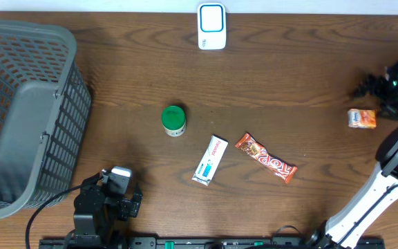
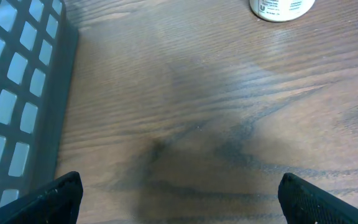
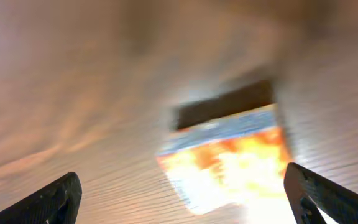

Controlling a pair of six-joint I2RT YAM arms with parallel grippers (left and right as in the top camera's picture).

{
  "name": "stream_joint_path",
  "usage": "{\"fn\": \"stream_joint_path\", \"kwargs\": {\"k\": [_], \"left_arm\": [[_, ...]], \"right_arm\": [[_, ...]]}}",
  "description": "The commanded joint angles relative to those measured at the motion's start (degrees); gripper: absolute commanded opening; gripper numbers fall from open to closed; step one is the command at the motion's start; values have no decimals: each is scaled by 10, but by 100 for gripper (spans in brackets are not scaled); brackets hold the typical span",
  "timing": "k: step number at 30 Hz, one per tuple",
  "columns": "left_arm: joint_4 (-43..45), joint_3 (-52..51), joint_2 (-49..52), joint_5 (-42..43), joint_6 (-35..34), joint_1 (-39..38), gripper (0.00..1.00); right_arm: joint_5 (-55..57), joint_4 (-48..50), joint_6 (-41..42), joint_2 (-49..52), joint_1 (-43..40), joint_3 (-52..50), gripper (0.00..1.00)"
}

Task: Scan the item barcode
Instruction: 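Carry the snack pack right and drop it on the table's right side, then move the right gripper back to the red candy bar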

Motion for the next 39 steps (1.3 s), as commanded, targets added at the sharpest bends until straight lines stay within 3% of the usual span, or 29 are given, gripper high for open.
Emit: {"fn": "stream_joint_path", "kwargs": {"k": [1, 8, 13, 14, 15, 17, 18, 24, 27, 30, 35, 37, 38, 39], "left_arm": [[-28, -8, -3, 3, 1, 2, 98], [-28, -8, -3, 3, 1, 2, 98], [-28, -8, -3, 3, 1, 2, 98], [-28, -8, -3, 3, 1, 2, 98], [-28, -8, -3, 3, 1, 2, 98], [-28, -8, -3, 3, 1, 2, 98], [-28, -8, -3, 3, 1, 2, 98], [-28, -8, -3, 3, 1, 2, 98], [-28, -8, -3, 3, 1, 2, 98], [-28, -8, -3, 3, 1, 2, 98], [-28, -8, -3, 3, 1, 2, 98], [-28, -8, -3, 3, 1, 2, 99], [-28, -8, -3, 3, 1, 2, 99], [-28, -8, -3, 3, 1, 2, 98]], "right_arm": [[-32, 0, 30, -85, 45, 22, 99], [163, -27, 128, -192, 141, 22, 99], [143, -119, 69, -229, 216, 22, 99], [139, -145, 46, -230, 240, 22, 90], [135, -161, 31, -230, 258, 21, 90], [131, -180, 10, -230, 293, 12, 99], [131, -188, 0, -231, 313, 7, 99], [164, -188, -5, -232, 442, -40, 99], [213, -179, 32, -233, 501, -77, 99], [264, -156, 82, -233, 556, -139, 99], [255, -96, 84, -231, 604, -275, 99], [233, -74, 84, -231, 614, -316, 79], [224, -64, 84, -231, 617, -328, 73], [217, -55, 84, -231, 619, -335, 75]]}}
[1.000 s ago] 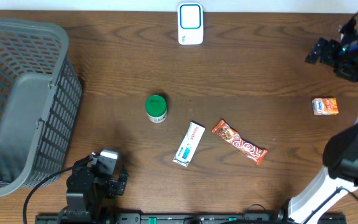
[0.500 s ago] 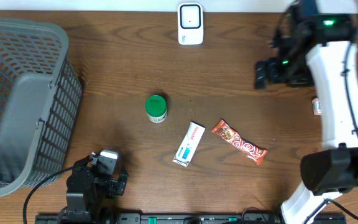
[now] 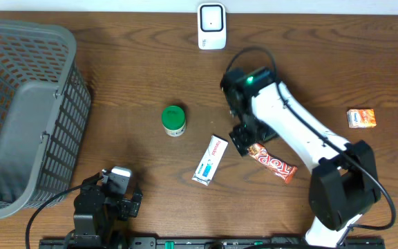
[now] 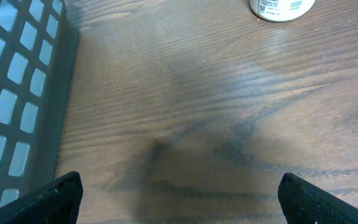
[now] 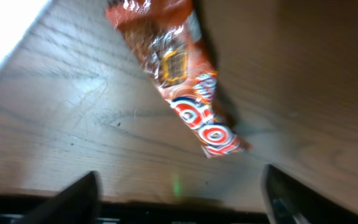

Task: Scan the item barcode
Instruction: 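Move the right gripper back to the red candy bar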

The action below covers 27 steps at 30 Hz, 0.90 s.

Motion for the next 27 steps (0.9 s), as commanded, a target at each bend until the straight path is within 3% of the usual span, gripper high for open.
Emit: {"fn": "stream_joint_path", "kwargs": {"k": [1, 4, 6, 12, 17, 22, 27], "left_arm": [[-28, -8, -3, 3, 1, 2, 98], [-28, -8, -3, 3, 1, 2, 98], [-28, -8, -3, 3, 1, 2, 98], [-28, -8, -3, 3, 1, 2, 98], [-28, -8, -3, 3, 1, 2, 98], [-28, -8, -3, 3, 1, 2, 99], [-28, -8, -3, 3, 1, 2, 98]], "right_arm": [[-16, 25, 11, -2, 7, -24, 81], [-70, 76, -48, -2, 4, -23, 94], [-152, 115, -141, 2, -6, -24, 89], [-176, 158, -200, 17, -43, -24, 69], [-183, 169, -254, 22, -70, -24, 73], [-266, 182, -323, 25, -100, -24, 77], [-270, 188, -348, 42, -118, -29, 71]]}}
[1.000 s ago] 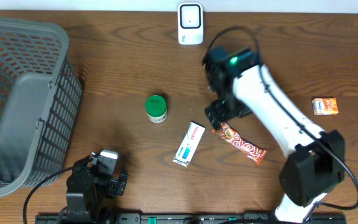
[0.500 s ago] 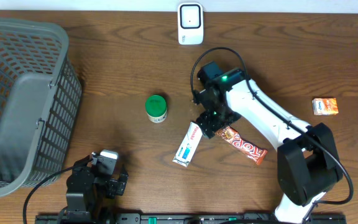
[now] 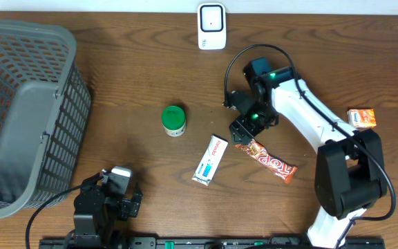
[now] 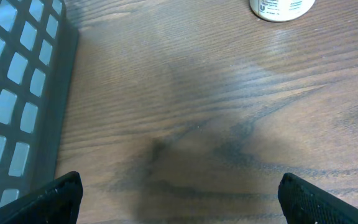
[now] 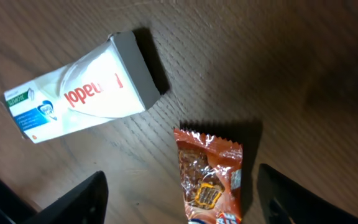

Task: Scan the item barcode
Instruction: 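Move the right gripper back to the red candy bar, then grasp the red candy bar with the right gripper and lift it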

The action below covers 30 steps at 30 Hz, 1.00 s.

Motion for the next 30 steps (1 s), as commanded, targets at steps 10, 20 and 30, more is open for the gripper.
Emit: {"fn": "stream_joint_path", "kwargs": {"k": [10, 20, 30], "left_arm": [[-28, -8, -3, 3, 1, 2, 98], [-28, -8, -3, 3, 1, 2, 98], [-28, -8, -3, 3, 1, 2, 98]], "right_arm": [[-31, 5, -60, 101, -35, -2, 64], [-26, -36, -98, 122, -51, -3, 40], [-17, -54, -98, 122, -52, -3, 3]]}}
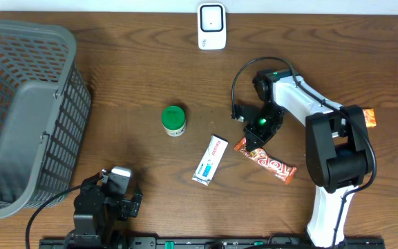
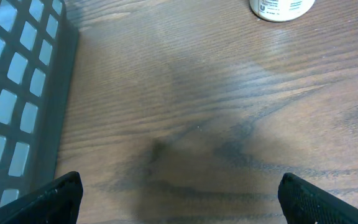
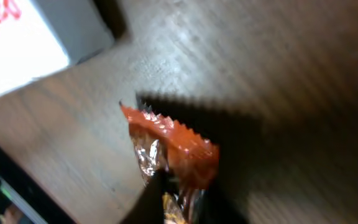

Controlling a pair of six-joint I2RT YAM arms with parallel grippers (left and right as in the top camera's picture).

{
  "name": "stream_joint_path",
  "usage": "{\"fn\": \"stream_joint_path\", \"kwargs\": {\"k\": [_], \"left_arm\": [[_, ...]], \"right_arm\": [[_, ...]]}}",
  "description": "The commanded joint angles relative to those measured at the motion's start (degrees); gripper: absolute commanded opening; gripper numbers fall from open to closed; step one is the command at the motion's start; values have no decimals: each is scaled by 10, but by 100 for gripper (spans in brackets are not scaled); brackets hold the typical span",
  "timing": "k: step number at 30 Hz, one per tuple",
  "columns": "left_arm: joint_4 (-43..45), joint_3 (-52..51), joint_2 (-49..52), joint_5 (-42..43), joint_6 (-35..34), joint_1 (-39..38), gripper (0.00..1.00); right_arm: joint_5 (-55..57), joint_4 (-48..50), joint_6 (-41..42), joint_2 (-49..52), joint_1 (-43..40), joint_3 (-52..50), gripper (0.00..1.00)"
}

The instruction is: Scan the item barcode

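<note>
A red-orange chocolate bar (image 1: 269, 158) lies right of the table's middle. My right gripper (image 1: 257, 132) is down at its left end. In the right wrist view the wrapper's crimped end (image 3: 178, 144) sticks up between the dark fingers (image 3: 152, 198), and the right gripper (image 3: 182, 190) is shut on it. The white and blue scanner (image 1: 211, 26) stands at the back edge. My left gripper (image 2: 179, 198) stays open over bare wood near the front left, nothing between its fingertips.
A grey mesh basket (image 1: 19, 111) fills the left side. A green-capped bottle (image 1: 174, 120) and a white box (image 1: 210, 160) lie left of the bar. A small orange box (image 1: 370, 117) shows behind the right arm at the right edge.
My right gripper was open a little above the bar's left end and the white box. Now it is down at that end and shut on the wrapper. The left arm has not moved.
My right gripper was open at the far right, close over the small orange box. Then it stood over the chocolate bar mid-table, then open above the bar's left end. Now it grips that end. The left gripper stayed open in place throughout.
</note>
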Motion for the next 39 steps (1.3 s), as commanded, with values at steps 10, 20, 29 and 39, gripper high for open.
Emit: {"fn": "stream_joint_path", "kwargs": {"k": [10, 20, 29, 39], "left_arm": [[-28, -8, -3, 3, 1, 2, 98], [-28, -8, -3, 3, 1, 2, 98], [-28, -8, -3, 3, 1, 2, 98], [-28, -8, -3, 3, 1, 2, 98]], "right_arm": [[-71, -37, 51, 11, -2, 44, 1], [-260, -198, 17, 11, -1, 281, 1], [-457, -209, -366, 11, 12, 327, 1], [-451, -120, -469, 11, 41, 326, 1]]}}
